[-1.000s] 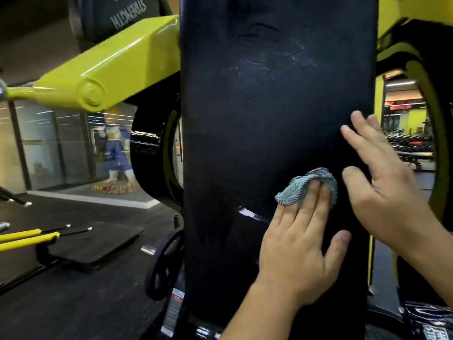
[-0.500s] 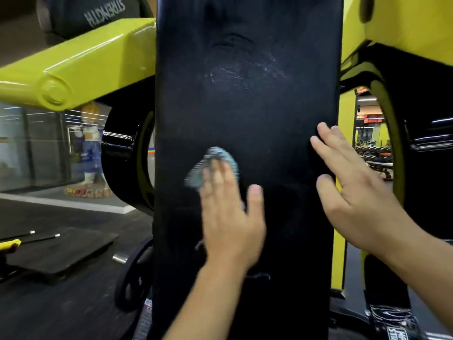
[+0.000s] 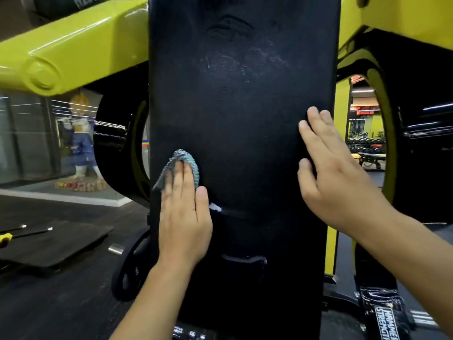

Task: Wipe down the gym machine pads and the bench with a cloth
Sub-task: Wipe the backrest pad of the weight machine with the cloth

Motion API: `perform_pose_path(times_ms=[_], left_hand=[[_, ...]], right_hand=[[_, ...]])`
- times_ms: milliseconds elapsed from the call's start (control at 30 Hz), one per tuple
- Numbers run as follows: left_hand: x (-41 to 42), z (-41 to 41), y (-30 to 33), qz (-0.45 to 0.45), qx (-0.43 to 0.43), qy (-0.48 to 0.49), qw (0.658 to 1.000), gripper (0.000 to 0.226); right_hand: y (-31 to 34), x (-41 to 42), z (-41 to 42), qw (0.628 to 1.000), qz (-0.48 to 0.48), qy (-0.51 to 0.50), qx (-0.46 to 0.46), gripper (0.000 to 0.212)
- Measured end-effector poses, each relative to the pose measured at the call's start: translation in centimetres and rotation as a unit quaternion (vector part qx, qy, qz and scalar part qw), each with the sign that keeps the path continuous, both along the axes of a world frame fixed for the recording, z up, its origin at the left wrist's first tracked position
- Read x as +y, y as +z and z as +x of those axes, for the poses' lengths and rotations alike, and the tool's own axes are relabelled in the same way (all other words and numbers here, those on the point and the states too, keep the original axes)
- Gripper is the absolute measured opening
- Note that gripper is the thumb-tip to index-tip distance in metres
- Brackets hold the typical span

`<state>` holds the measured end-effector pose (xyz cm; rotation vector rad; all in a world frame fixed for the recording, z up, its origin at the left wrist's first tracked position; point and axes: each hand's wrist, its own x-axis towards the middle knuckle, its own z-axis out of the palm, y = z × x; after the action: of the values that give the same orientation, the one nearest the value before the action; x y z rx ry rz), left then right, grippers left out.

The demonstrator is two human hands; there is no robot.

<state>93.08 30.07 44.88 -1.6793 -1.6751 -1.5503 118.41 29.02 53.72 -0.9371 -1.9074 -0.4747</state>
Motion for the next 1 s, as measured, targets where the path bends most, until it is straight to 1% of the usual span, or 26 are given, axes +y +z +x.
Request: perform_pose_path(times_ms=[67,100,133,233,300,367,433,500,567,667,733,767,800,833,933,1000], left_hand=[[0.0,2.0,0.5,0.009,-0.047,0.002,0.999,0.067],[0.0,3.6,0.5,0.011,-0.050,0.003,0.999,0.068],[0.0,5.3,0.3,0.013,-0.034,0.007,0.999,0.068],[-0.4,10.7,-1.8,0.047,0.085,-0.016,0.995,0.069],[-1.1,13.7,-3.6,0.064,0.186,-0.055,0.979,0.067],[-2.0,14.2,-4.4,0.059,0.262,-0.079,0.960,0.065],[-1.8,11.7,-3.9,0.066,0.299,-0.082,0.948,0.063],[-1.1,7.8,-3.6,0.074,0.288,-0.072,0.952,0.059],[-0.6,3.7,-3.5,0.073,0.235,-0.028,0.969,0.059],[-0.5,0.1,-2.9,0.012,0.094,0.018,0.995,0.066],[-0.5,1.0,-2.3,-0.006,-0.003,0.028,1.000,0.070],[-0.5,2.6,-2.2,-0.005,-0.032,0.027,0.999,0.072],[-0.6,4.6,-2.3,0.000,-0.038,0.022,0.999,0.074],[-0.7,6.9,-2.7,0.011,-0.020,0.012,1.000,0.075],[-1.4,13.8,-5.1,0.042,0.101,-0.034,0.993,0.071],[-1.9,16.9,-5.9,0.043,0.155,-0.053,0.986,0.070]], right_hand=[[0.2,0.5,-0.1,0.999,0.029,-0.023,-0.021,0.064],[0.3,0.7,-0.1,0.998,0.042,-0.033,-0.034,0.064],[0.5,1.0,0.0,0.996,0.057,-0.042,-0.048,0.063],[1.2,2.0,0.3,0.987,0.117,-0.065,-0.094,0.059],[1.8,2.8,0.4,0.978,0.151,-0.072,-0.125,0.057],[2.9,3.3,0.0,0.971,0.166,-0.073,-0.154,0.056],[3.8,3.6,-0.8,0.965,0.178,-0.077,-0.178,0.055],[4.3,3.9,-1.5,0.957,0.199,-0.088,-0.190,0.054],[4.3,4.0,-2.0,0.950,0.221,-0.105,-0.193,0.054],[4.1,3.8,-2.3,0.946,0.230,-0.125,-0.191,0.056],[4.2,3.7,-2.6,0.945,0.227,-0.131,-0.195,0.059],[4.3,3.7,-2.7,0.944,0.227,-0.134,-0.198,0.060],[4.3,3.7,-2.8,0.943,0.229,-0.136,-0.200,0.061],[4.4,3.8,-2.9,0.942,0.231,-0.138,-0.200,0.061],[4.6,3.9,-3.5,0.939,0.239,-0.145,-0.198,0.062],[4.6,4.0,-3.9,0.938,0.238,-0.152,-0.199,0.062]])
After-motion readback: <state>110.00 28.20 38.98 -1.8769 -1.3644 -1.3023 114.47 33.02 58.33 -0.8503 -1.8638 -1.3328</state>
